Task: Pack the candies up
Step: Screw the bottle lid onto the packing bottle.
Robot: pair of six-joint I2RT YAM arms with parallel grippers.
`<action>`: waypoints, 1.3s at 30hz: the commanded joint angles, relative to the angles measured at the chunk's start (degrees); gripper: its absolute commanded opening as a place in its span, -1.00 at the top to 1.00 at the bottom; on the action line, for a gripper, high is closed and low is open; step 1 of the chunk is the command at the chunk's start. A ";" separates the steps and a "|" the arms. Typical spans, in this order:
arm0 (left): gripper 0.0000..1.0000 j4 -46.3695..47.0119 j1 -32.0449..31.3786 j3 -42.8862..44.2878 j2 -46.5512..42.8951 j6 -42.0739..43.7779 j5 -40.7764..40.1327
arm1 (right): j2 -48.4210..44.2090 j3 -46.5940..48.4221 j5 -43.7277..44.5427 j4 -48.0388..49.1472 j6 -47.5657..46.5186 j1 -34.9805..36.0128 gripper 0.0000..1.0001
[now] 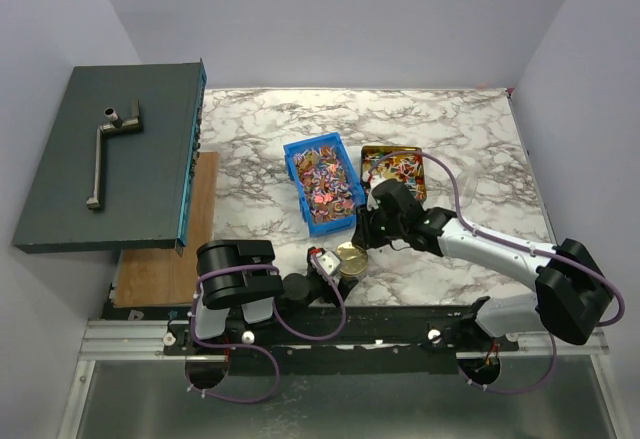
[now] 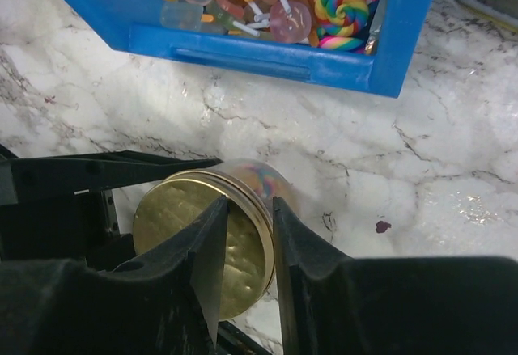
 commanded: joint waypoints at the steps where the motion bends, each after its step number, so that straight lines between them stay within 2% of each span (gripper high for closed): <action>1: -0.25 1.48 0.44 -1.00 2.21 -2.26 1.53 | 0.85 -2.11 -4.44 2.70 -0.97 -0.33 0.36; 9: -0.26 1.55 0.42 -0.82 2.33 -2.20 1.51 | 0.59 -4.29 -7.99 2.53 -0.36 -0.38 0.46; 17: -0.25 0.37 0.68 -0.91 2.12 -2.87 -0.05 | -2.08 -8.84 -9.00 0.99 3.16 -0.32 0.66; 28: -0.22 -8.16 1.77 0.98 -0.74 -3.79 -1.30 | -8.70 -15.53 -7.34 -0.61 10.22 2.31 0.72; 39: -0.19 -11.12 2.84 0.89 -2.09 -5.49 -1.99 | -14.02 -19.44 -4.04 -1.96 17.05 6.87 0.77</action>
